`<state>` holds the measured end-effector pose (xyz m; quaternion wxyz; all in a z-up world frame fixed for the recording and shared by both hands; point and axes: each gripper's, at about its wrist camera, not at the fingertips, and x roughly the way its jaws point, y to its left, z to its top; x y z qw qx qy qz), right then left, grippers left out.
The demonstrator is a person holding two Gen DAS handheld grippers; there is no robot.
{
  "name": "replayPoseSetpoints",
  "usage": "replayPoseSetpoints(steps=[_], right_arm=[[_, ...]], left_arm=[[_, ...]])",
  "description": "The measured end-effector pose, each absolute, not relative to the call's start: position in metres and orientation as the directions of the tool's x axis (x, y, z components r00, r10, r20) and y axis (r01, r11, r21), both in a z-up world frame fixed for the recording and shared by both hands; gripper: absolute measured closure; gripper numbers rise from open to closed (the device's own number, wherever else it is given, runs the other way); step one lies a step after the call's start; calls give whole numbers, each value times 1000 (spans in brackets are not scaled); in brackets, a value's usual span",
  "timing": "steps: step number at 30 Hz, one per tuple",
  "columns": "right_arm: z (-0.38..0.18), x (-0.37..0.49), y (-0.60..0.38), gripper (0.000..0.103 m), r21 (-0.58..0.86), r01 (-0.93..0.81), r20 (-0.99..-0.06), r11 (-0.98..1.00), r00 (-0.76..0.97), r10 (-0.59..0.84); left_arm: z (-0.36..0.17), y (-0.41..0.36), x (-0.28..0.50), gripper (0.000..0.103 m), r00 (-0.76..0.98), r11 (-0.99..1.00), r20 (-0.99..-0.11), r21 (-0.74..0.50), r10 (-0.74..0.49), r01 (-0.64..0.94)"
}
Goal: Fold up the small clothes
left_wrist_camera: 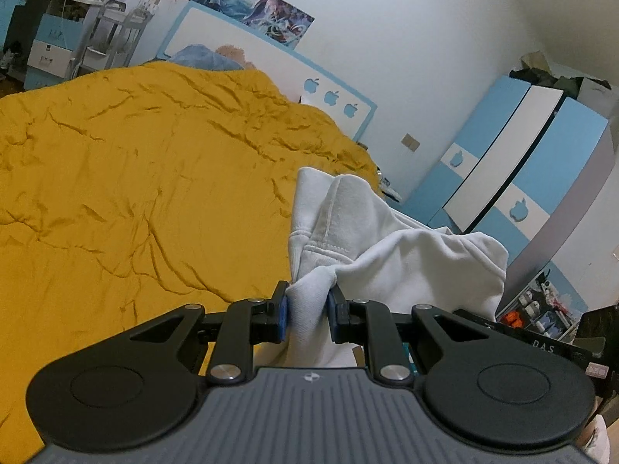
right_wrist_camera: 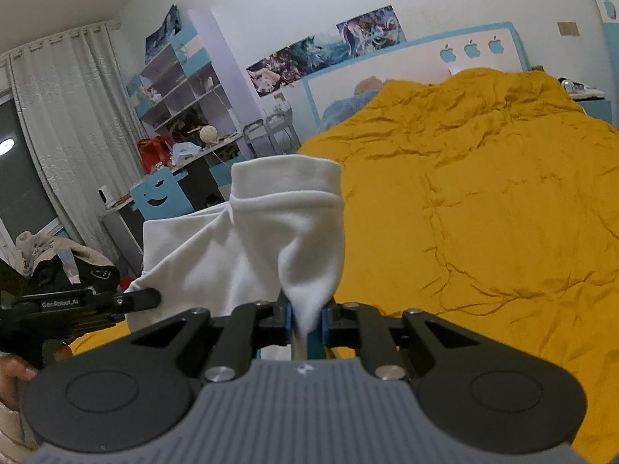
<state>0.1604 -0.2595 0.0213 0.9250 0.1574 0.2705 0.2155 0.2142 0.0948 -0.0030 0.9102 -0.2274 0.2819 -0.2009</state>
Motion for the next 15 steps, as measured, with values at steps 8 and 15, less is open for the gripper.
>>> replayPoseSetpoints(steps=[8,15], right_arm=[[3,202,-253,94,408,-290,-490,866,730,476],[-33,255,-253,94,430,-253,-556,867,682,475]], left_arm=[[-23,95,241,82,732,819,-470,-534,-493,209],[-54,94,287,82,671,823,-546,-539,-502,178]])
